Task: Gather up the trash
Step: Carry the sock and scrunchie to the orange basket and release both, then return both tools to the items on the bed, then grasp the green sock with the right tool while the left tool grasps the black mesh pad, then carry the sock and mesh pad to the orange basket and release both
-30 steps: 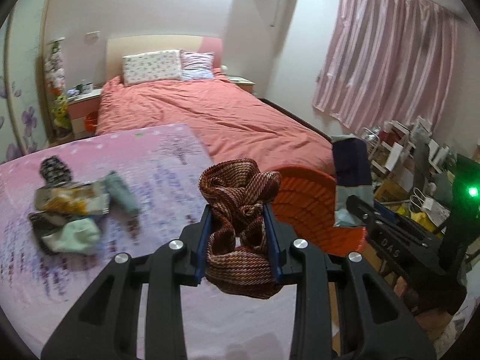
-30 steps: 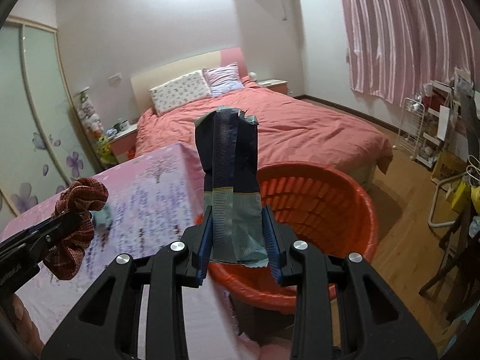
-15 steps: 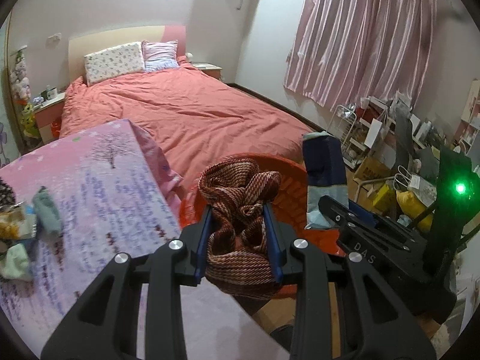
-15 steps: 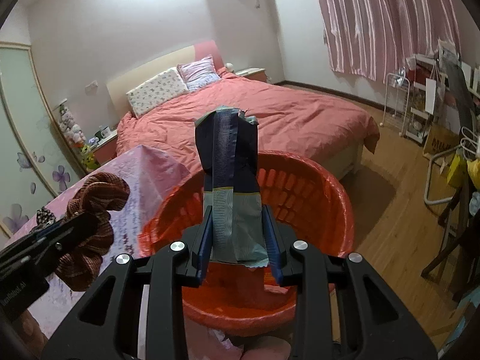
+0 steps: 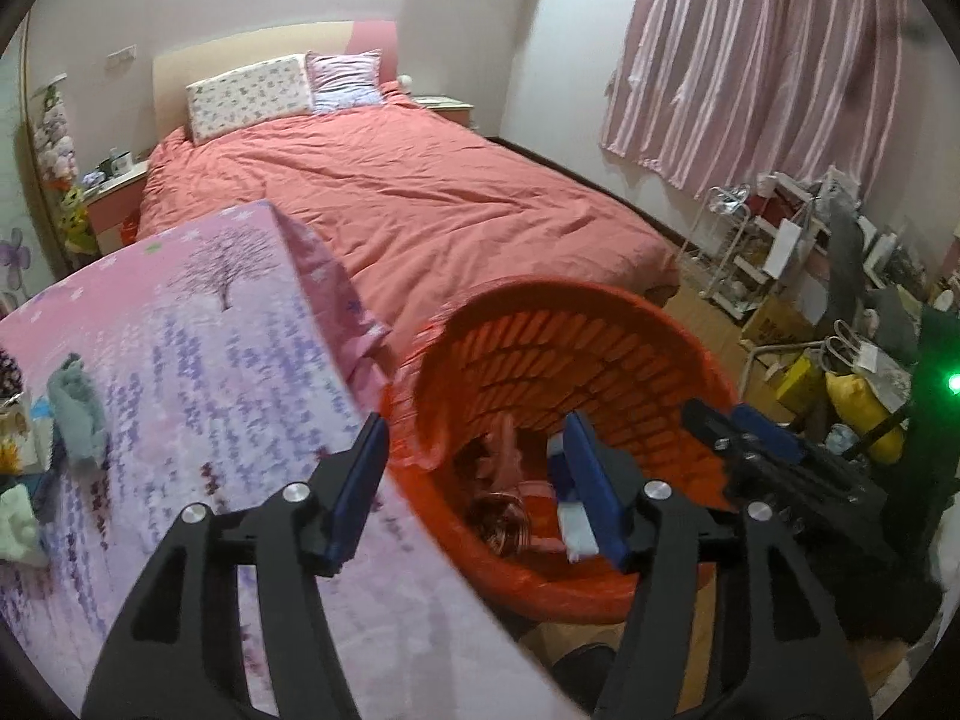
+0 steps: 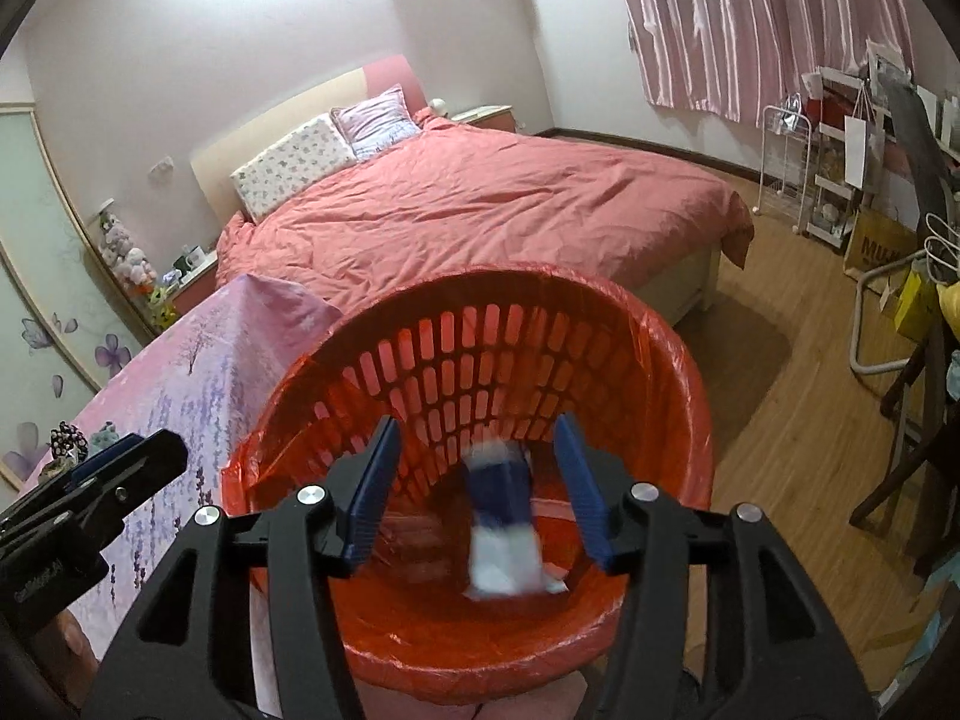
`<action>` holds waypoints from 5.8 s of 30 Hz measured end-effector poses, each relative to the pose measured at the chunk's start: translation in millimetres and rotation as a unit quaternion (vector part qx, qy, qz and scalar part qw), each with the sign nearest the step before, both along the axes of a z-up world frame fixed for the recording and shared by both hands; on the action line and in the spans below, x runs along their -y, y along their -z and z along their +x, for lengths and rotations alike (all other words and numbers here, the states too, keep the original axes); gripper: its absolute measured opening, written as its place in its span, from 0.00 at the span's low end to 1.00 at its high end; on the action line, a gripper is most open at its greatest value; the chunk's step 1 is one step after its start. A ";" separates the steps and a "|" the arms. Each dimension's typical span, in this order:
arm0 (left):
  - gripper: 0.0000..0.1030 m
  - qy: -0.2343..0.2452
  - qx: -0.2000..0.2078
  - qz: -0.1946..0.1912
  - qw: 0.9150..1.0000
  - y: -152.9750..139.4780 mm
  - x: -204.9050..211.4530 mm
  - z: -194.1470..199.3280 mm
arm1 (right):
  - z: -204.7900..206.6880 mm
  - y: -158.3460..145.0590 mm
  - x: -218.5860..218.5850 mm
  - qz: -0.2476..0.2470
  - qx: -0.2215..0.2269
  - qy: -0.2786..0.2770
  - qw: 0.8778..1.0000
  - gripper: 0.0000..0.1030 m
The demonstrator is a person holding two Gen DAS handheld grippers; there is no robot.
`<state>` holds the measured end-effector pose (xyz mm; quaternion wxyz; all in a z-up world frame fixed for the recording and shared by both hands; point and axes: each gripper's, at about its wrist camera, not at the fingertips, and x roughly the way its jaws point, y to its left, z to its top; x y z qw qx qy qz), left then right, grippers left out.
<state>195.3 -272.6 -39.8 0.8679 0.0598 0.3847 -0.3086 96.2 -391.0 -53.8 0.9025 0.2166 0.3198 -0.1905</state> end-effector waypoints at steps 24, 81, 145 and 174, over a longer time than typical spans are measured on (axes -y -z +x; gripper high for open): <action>0.64 -0.180 0.001 0.040 0.983 4.6 -209.1 10.2 | 29.8 -18.6 -102.7 -0.041 -0.015 -0.122 0.992 0.53; 0.06 -0.244 0.051 -0.056 0.967 -79.3 -356.8 6.5 | 93.2 -29.5 -236.1 -0.051 -0.010 -0.243 0.969 0.12; 0.07 -0.143 -0.032 0.014 0.989 10.7 -238.0 8.3 | 68.9 -9.6 -185.3 -0.016 -0.027 -0.221 0.975 0.08; 0.07 -0.182 0.004 -0.079 0.980 -95.0 -288.4 3.5 | 38.0 -50.8 -182.5 -0.039 0.034 -0.213 0.976 0.08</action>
